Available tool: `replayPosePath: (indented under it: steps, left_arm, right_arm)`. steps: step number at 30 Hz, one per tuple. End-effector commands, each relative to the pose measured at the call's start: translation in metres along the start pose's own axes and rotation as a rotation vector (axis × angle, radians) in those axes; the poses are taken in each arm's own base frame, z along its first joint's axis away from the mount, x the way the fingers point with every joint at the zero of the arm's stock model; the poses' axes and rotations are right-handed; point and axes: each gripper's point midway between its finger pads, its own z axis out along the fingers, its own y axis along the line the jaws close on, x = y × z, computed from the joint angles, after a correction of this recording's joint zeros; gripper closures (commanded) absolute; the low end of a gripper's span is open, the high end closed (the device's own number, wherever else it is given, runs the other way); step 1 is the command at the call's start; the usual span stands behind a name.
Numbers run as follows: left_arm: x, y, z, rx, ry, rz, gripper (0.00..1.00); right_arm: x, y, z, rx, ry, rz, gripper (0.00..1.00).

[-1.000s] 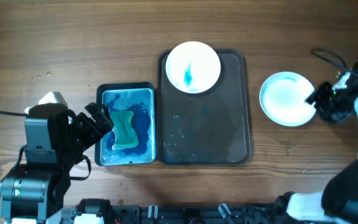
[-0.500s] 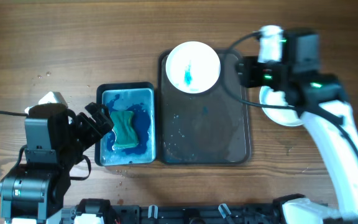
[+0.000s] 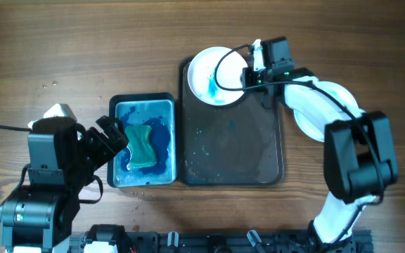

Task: Clean dirty plates on tray and stack at the side
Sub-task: 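Grip the last white plate with the right gripper and pull it forward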

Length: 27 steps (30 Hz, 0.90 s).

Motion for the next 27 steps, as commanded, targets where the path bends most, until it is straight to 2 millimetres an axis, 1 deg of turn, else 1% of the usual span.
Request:
replayPosePath:
  steps: [1,3,4,5,7,8,9,10,12,15,17,19,22,24,26,27]
  left_arm:
    - [-0.002,-0.002,-0.003,0.013,-0.004,-0.005,0.00]
    - [-0.002,-0.003,-0.003,0.014,-0.004,-0.005,0.00]
    - [-0.002,-0.002,-0.003,0.013,-0.004,-0.005,0.00]
    - [-0.002,-0.002,-0.003,0.013,-0.005,-0.005,0.00]
    - [-0.002,-0.002,-0.003,0.013,-0.004,-0.005,0.00]
    - [-0.002,-0.003,-0.003,0.014,-0.004,-0.005,0.00]
    - [-0.002,-0.002,-0.002,0.013,-0.004,-0.005,0.00]
    - [-0.002,-0.002,-0.003,0.013,-0.004,-0.005,0.00]
    - [-0.002,-0.002,-0.003,0.013,-0.005,-0.005,0.00]
    - [-0.002,-0.002,-0.003,0.013,-0.004,-0.005,0.00]
    - [-0.002,-0.002,-0.003,0.013,-0.004,-0.005,0.00]
    - [-0.002,-0.003,-0.003,0.014,-0.004,-0.005,0.00]
    - [-0.002,-0.002,-0.003,0.013,-0.004,-0.005,0.00]
    - [-0.002,-0.002,-0.003,0.013,-0.004,-0.005,0.00]
    - [-0.002,-0.003,-0.003,0.014,-0.004,-0.005,0.00]
    - [-0.002,-0.002,-0.003,0.013,-0.004,-0.005,0.00]
  right_arm:
    - [0.005,-0.005,0.007,0.013,0.006,0.069,0.72]
    - [0.006,-0.004,0.007,0.008,0.010,0.070,0.72]
    - [0.008,-0.004,0.008,0.010,0.019,0.078,0.69]
    - [0.011,-0.005,0.010,0.015,0.031,0.095,0.62]
    - [0.018,-0.007,0.016,0.019,0.051,0.101,0.62]
    - [0.023,-0.011,0.023,0.034,0.064,0.102,0.63]
    - [0.027,-0.014,0.028,0.048,0.072,0.104,0.67]
    - [0.032,-0.017,0.034,0.053,0.082,0.106,0.75]
    - [0.036,-0.016,0.039,0.045,0.095,0.110,0.96]
    - [0.035,-0.007,0.032,0.002,0.106,0.106,0.96]
    - [0.029,-0.004,0.016,-0.001,0.102,0.102,0.95]
    - [0.022,0.000,-0.008,-0.002,0.091,0.098,0.96]
    - [0.007,0.008,-0.055,-0.010,0.052,0.093,0.96]
    - [-0.001,0.015,-0.097,-0.018,0.015,0.088,0.96]
    - [-0.002,0.020,-0.134,-0.023,-0.011,0.084,0.96]
    - [0.000,0.021,-0.146,-0.023,-0.017,0.083,0.96]
